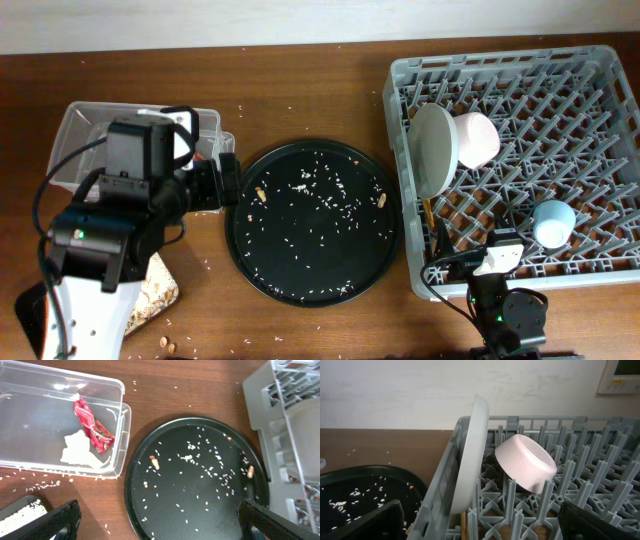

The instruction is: Sort waste into correct bins and load items into the dishwasher rack

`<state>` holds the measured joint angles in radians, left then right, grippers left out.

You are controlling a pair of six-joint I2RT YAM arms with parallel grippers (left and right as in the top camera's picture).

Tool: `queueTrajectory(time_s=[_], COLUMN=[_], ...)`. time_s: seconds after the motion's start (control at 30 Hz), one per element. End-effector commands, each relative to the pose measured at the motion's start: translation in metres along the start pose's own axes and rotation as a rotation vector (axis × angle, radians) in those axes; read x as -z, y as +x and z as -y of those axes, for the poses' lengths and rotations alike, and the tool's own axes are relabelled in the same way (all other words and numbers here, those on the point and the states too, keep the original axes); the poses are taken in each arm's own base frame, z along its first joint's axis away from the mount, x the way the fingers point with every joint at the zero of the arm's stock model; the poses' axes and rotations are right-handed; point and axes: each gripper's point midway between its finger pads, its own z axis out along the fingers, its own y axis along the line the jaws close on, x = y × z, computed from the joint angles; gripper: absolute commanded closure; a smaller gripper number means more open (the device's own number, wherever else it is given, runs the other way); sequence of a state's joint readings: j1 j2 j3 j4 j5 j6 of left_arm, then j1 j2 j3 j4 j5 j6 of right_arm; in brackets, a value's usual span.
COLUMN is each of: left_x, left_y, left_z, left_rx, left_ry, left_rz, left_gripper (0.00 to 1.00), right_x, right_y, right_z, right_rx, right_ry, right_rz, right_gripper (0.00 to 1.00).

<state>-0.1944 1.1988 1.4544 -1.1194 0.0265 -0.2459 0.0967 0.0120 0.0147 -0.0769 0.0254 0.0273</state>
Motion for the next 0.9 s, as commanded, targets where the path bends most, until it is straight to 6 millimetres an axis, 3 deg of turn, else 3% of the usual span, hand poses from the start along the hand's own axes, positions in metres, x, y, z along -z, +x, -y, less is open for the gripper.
queueTrajectory(time_s=[0.0, 0.23, 0.37, 0.43, 0.5, 0.63, 0.87], left_x=[0.007, 0.008, 0.018, 0.027, 0.033, 0.032, 0.003], left_y=[0.003, 0.024, 0.0, -0.019, -0.023, 0.003, 0.063], left_z=[0.006, -0.009, -0.018, -0.008, 0.003, 0.0, -0.016], left_rx=[-0.017, -0.018, -0.069, -0.231, -0.367, -0.415, -0.412], left_ry=[0.035, -0.041, -0.099, -0.056, -0.005, 0.012, 0.02], left_rz=[-0.004, -0.086, 0.064, 0.198, 0.311, 0.455, 0.628], left_gripper=[0.01, 0.01, 0.01, 0.01, 0.01, 0.01, 0.01], right_x=[0.0, 0.0, 0.0, 0.0, 0.0, 0.0, 0.0], right_y=[0.004, 0.004, 0.004, 0.004, 0.004, 0.004, 0.004], right_z=[0.001, 0.001, 0.001, 0.001, 0.001, 0.001, 0.001], right_rx=[-0.011, -0.011, -0.011, -0.011, -0.011, -0.011, -0.011], right_ry=[0.004, 0.004, 0.004, 0.004, 0.004, 0.004, 0.004], right_rz=[-0.005, -0.005, -0.005, -0.005, -0.005, -0.005, -0.005], right_gripper=[0.02, 0.02, 0.02, 0.02, 0.02, 0.02, 0.02])
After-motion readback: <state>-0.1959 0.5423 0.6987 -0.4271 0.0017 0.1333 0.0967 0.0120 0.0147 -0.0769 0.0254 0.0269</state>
